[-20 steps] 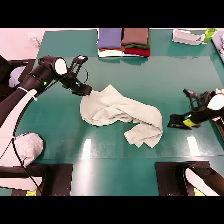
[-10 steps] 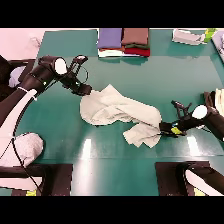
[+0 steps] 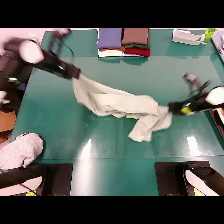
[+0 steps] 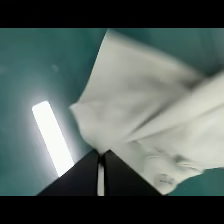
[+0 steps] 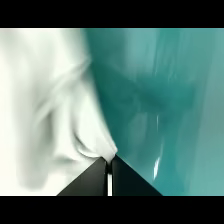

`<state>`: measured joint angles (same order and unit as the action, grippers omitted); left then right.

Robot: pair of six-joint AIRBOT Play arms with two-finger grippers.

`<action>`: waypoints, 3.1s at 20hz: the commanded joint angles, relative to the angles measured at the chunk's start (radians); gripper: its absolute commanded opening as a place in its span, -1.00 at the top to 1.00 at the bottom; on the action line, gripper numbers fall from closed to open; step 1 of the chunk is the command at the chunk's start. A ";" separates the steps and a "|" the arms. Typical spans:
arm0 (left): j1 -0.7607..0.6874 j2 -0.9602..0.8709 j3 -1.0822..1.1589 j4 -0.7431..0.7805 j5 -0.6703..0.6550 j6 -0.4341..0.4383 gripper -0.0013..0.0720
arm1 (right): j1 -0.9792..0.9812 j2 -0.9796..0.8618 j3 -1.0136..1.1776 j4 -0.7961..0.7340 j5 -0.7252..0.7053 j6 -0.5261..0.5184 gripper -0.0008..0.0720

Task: Fold the shirts.

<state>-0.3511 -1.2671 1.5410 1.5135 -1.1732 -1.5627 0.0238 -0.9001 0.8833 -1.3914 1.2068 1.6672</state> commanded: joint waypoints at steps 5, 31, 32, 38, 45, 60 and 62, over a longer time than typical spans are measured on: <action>0.012 0.415 0.252 0.080 0.131 0.000 0.89 | -0.166 0.185 0.610 -0.049 0.071 -0.037 0.93; 0.012 -0.320 0.134 0.227 0.037 0.045 0.89 | -0.030 -0.610 0.805 -0.023 0.023 -0.084 0.93; 0.012 -0.346 0.134 0.227 0.054 0.044 0.89 | -0.021 -0.641 0.818 -0.023 0.026 -0.084 0.93; 0.027 -0.328 0.135 0.243 0.011 0.042 -0.37 | 0.001 -0.698 0.982 -0.018 0.092 -0.083 -0.09; 0.172 -0.103 -0.089 0.083 -0.229 -0.008 -0.37 | -0.095 -0.449 0.654 -0.025 0.244 -0.099 -0.08; 0.172 0.277 -0.804 -0.091 -0.048 -0.113 -0.37 | -0.378 0.049 -0.349 -0.014 0.212 -0.040 -0.52; 0.172 0.277 -0.804 -0.107 -0.040 -0.113 -0.37 | -0.344 0.007 -0.345 -0.014 0.180 -0.025 -0.45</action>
<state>-0.1795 -0.9974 0.7521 1.4452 -1.2430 -1.6737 -0.3378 -0.8803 0.5762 -1.4075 1.4250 1.6176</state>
